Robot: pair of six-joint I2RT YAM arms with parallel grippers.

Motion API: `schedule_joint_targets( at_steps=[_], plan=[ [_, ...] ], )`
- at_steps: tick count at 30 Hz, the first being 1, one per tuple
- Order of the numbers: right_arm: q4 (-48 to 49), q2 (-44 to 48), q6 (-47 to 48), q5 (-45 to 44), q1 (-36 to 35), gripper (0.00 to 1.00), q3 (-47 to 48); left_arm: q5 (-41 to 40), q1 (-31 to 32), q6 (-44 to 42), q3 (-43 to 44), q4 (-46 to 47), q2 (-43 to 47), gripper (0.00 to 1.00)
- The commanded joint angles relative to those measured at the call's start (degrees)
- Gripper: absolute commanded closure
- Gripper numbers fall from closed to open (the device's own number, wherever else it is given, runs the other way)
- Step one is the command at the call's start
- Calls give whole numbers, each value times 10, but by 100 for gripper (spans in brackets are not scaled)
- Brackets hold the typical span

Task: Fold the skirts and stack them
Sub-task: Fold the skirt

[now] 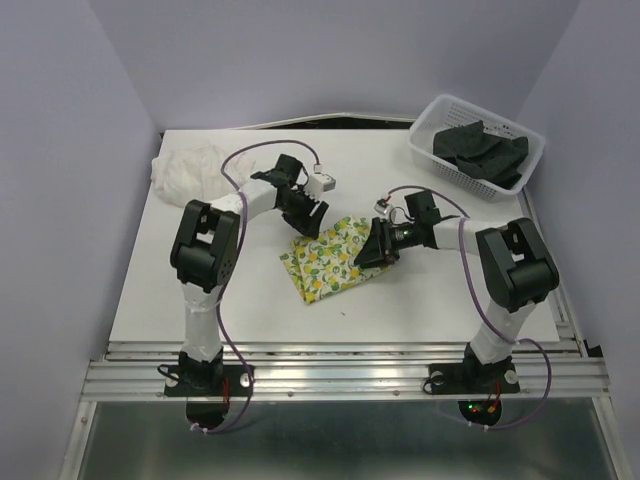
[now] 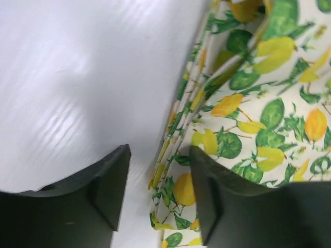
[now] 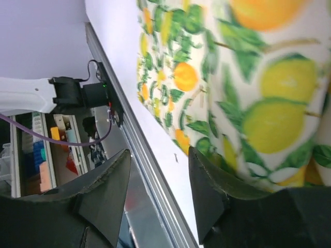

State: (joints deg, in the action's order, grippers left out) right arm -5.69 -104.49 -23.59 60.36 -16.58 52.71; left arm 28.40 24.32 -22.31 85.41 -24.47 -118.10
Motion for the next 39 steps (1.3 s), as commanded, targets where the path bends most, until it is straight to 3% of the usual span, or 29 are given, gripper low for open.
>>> schedule_joint_targets(
  at_steps=[1, 2, 4, 11, 14, 18, 20, 21, 23, 27, 32, 36, 39],
  plan=[
    [69, 45, -12, -34, -9, 45, 86, -31, -30, 34, 24, 7, 102, 22],
    [59, 44, -8, -45, -9, 45, 105, -28, -32, 37, 21, 14, 118, 9],
    [59, 28, -8, -64, -9, 45, 144, -30, -34, 49, 1, 25, 174, 1],
    [19, -88, 22, -72, -20, 46, 236, -52, -48, 101, -89, 90, 341, 1],
    [10, -134, 36, -84, -20, 48, 250, -63, -65, 129, -173, 127, 445, 1],
    [9, -164, 50, -115, -20, 50, 249, -105, -76, 185, -237, 124, 509, 1],
    [8, -173, 62, -129, -20, 50, 251, -114, -82, 191, -256, 95, 524, 1],
    [9, -177, 64, -158, -14, 50, 251, -79, -87, 173, -275, 87, 535, 2],
    [9, -179, 67, -184, 0, 52, 252, -68, -92, 177, -314, 85, 550, 8],
    [5, -169, 92, -255, 18, 54, 265, -71, -96, 226, -379, 122, 579, 11],
    [-69, -110, 104, -271, 18, 53, 333, -86, -100, 292, -418, 188, 599, 13],
    [-92, -39, 118, -329, -38, 49, 348, -79, -107, 324, -408, 203, 590, 14],
    [-126, -19, 143, -426, -110, 48, 364, -55, -127, 352, -401, 211, 578, 15]
  ],
)
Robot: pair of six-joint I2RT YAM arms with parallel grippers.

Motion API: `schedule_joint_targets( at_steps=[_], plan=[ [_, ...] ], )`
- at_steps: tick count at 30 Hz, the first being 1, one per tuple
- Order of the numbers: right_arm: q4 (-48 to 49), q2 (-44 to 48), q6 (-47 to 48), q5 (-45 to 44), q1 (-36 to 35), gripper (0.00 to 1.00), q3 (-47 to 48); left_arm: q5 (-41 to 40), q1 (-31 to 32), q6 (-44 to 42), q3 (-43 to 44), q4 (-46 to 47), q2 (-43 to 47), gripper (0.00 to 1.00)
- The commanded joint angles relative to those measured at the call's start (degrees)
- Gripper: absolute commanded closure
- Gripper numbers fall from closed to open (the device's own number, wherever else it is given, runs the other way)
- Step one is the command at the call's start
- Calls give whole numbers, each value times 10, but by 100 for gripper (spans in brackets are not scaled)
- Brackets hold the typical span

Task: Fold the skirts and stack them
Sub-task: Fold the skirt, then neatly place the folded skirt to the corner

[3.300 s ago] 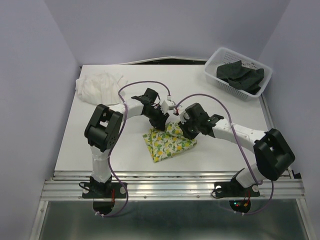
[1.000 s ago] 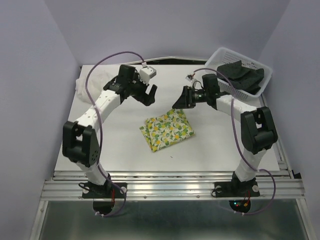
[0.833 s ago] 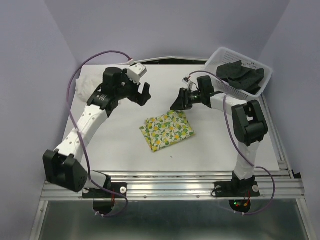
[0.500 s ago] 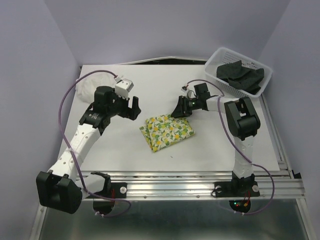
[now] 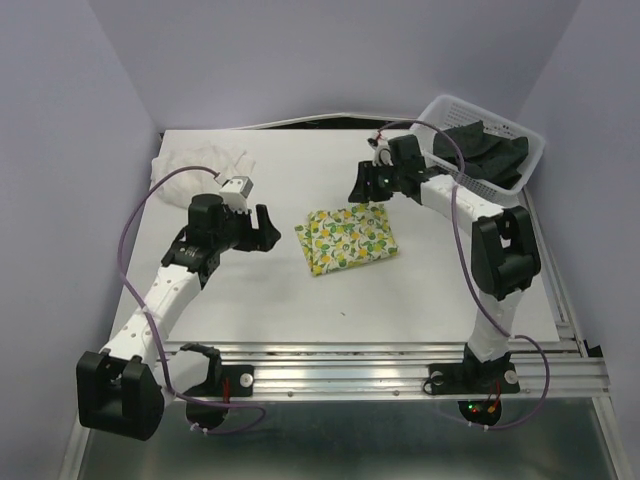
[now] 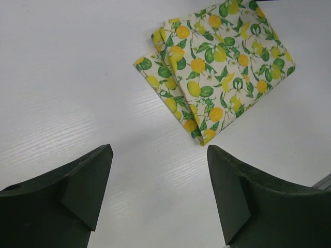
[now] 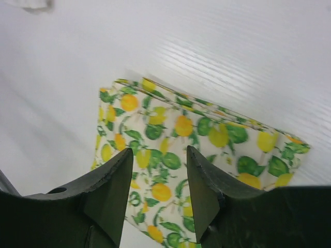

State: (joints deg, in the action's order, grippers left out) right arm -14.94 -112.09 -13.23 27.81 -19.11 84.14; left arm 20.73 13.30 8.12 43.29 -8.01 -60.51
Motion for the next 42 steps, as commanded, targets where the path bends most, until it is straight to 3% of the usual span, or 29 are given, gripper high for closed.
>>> schedule_joint_targets(
  at_steps=[1, 7, 11, 19, 25, 35, 42],
  plan=[
    [-59, 53, 42, -147, -103, 48, 73, 27, -28, 53, 22, 49, -4, 16],
    [-166, -62, 31, -324, -210, 46, 236, 27, -58, 69, 37, 49, -22, 16],
    [-257, -158, 27, -361, -240, 47, 351, 29, -74, 70, 36, 62, -28, 16],
    [-270, -240, 31, -406, -261, 45, 388, 41, -92, 73, 14, 77, -35, 16],
    [-264, -266, 30, -383, -261, 52, 376, 45, -93, 71, 5, 91, -45, 16],
    [-223, -204, 23, -357, -261, 53, 353, 51, -93, 73, -1, 97, -47, 17],
    [-237, -214, 25, -350, -267, 48, 373, 50, -93, 74, -1, 99, -52, 18]
  ],
)
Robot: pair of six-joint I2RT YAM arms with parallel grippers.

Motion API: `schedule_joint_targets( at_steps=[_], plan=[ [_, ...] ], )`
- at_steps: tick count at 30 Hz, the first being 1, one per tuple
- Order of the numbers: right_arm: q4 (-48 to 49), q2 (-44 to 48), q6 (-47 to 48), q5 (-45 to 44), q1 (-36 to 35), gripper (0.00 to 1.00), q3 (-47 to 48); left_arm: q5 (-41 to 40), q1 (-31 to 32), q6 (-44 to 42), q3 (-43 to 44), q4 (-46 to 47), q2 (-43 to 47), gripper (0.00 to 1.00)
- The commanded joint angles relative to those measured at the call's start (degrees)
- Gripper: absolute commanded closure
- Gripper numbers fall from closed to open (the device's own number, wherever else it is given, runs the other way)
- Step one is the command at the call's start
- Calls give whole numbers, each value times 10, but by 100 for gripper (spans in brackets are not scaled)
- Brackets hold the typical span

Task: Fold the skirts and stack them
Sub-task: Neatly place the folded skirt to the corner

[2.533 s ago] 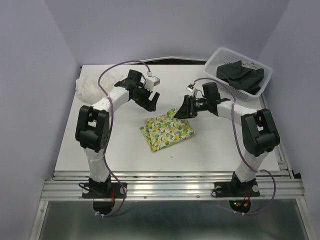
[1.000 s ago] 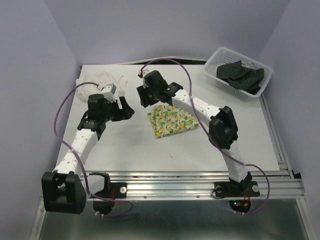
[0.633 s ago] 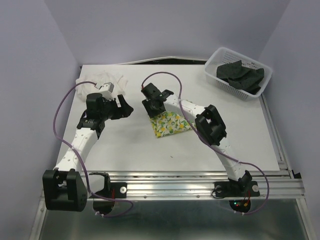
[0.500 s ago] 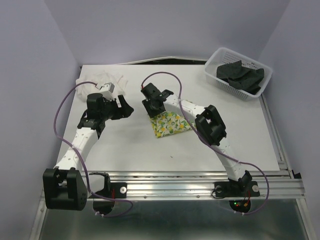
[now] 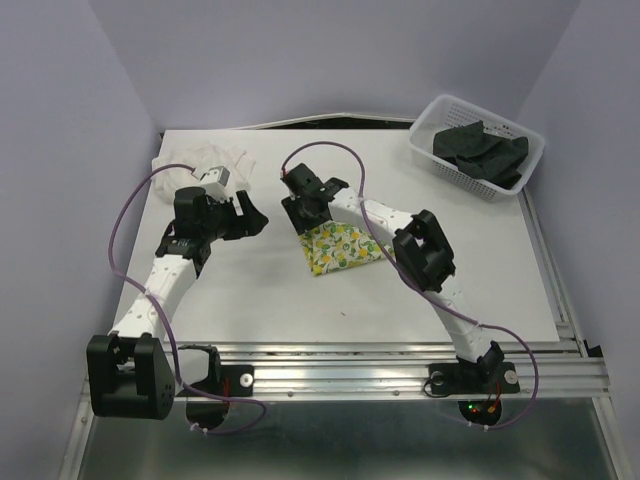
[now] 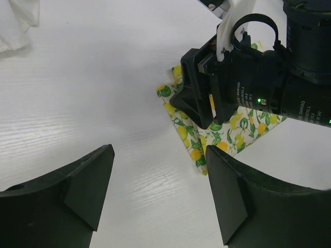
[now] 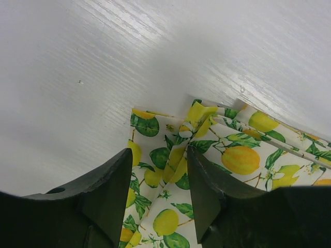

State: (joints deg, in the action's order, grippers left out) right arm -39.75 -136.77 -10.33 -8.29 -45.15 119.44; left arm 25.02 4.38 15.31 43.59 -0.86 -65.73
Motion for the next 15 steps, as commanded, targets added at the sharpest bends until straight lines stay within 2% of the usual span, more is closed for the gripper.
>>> schedule_joint_targets(
  at_steps=[1, 10, 15],
  plan=[
    [9, 28, -4, 16, -6, 48, 20, 7, -3, 2, -4, 27, 0, 18],
    [-2, -32, 3, 19, -12, 48, 16, 8, -3, 2, -6, 28, -8, 18],
    [2, -47, 6, 6, -12, 56, -2, 9, -4, 4, -9, 29, -16, 18]
  ],
)
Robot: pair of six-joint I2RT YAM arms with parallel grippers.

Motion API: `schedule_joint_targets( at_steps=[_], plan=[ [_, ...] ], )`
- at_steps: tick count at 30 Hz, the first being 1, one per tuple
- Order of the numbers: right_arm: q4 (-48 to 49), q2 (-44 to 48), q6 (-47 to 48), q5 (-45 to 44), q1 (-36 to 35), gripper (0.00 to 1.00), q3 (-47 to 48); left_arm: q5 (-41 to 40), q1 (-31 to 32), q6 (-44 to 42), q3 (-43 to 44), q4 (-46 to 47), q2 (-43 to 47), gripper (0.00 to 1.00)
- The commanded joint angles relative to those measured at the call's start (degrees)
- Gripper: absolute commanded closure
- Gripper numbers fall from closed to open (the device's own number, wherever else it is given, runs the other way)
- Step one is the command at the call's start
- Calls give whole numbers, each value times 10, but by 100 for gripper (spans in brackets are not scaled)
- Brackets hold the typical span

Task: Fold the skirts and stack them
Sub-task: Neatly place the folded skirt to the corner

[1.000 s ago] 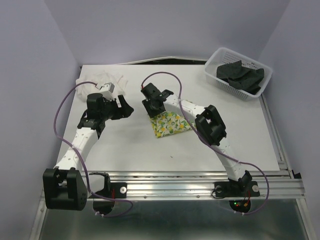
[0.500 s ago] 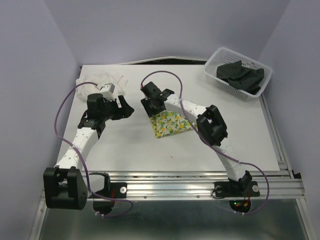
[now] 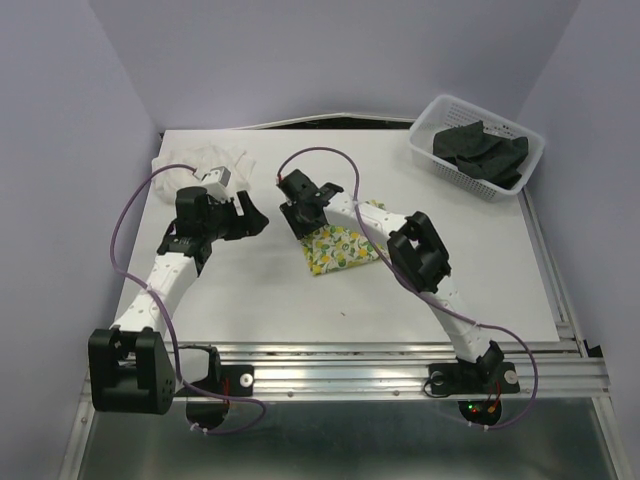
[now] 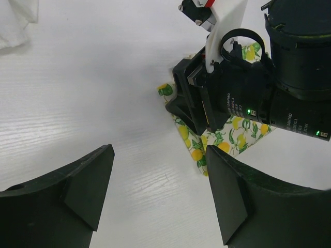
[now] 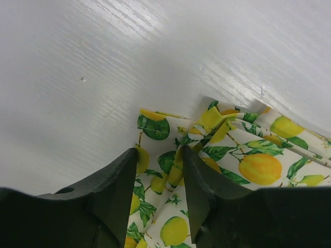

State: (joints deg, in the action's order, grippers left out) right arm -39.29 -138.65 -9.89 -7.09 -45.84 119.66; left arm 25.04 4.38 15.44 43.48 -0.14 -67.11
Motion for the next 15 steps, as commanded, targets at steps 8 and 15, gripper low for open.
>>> schedule_joint_targets(
  at_steps=[8, 15],
  plan=[
    [-1, -13, -13, 31, 1, 99, 9, 50, -4, 5, -22, 29, -27, 20],
    [18, 40, -42, 110, 18, 99, 28, 163, -2, 73, -91, 146, -39, 1]
  ],
)
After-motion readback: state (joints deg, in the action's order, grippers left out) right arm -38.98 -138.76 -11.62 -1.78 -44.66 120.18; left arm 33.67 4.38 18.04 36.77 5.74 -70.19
